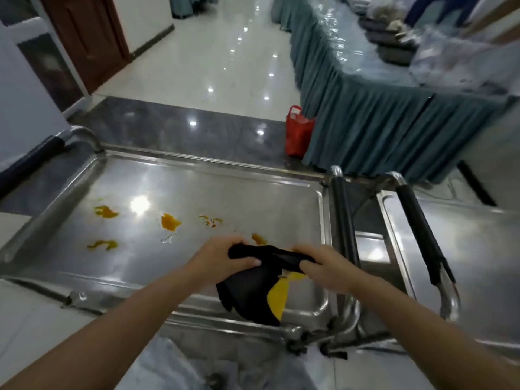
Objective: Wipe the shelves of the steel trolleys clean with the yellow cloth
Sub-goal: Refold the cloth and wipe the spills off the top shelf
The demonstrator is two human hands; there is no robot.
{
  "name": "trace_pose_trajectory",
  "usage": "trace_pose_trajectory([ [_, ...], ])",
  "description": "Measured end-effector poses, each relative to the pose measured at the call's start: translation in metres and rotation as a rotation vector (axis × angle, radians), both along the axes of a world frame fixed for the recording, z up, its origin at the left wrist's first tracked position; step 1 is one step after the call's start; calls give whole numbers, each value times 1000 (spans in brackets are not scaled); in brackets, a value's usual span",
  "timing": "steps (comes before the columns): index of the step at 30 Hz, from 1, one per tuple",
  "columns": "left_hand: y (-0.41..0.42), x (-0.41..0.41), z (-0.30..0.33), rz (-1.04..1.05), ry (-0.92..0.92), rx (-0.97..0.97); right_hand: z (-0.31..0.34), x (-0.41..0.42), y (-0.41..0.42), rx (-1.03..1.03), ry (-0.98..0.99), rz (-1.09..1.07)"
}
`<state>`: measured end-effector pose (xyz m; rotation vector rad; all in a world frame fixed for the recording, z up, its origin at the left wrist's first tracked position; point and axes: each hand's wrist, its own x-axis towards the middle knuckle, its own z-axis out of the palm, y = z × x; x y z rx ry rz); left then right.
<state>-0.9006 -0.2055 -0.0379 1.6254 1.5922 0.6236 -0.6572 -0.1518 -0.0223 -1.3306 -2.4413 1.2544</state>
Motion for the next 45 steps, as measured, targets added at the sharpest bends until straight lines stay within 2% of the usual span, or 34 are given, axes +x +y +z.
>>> trace_pose_trajectory([
  [7, 21, 3, -6, -166, -27, -37, -6, 6, -20, -76, 126, -285],
  [12, 34, 10, -13, -186, -23, -53, -9, 18, -18, -126, 208, -359],
  [18, 35, 30, -10, -184, -161, -73, -23, 36, -24, -50, 121, -397],
  [23, 36, 48, 1, -164, -175, -105, -20, 48, -28, -43, 224, -507],
  [33, 45, 67, 14, -161, -190, -144, -19, 67, -26, -16, 319, -530],
  [39, 44, 71, 12, -95, -291, -194, -13, 61, -19, -43, 275, -419],
  [42, 46, 74, 15, -131, -180, -170, -17, 58, -14, 24, 153, -330],
  [45, 50, 69, 26, -335, 125, -172, -17, 56, -11, 58, 54, -254],
])
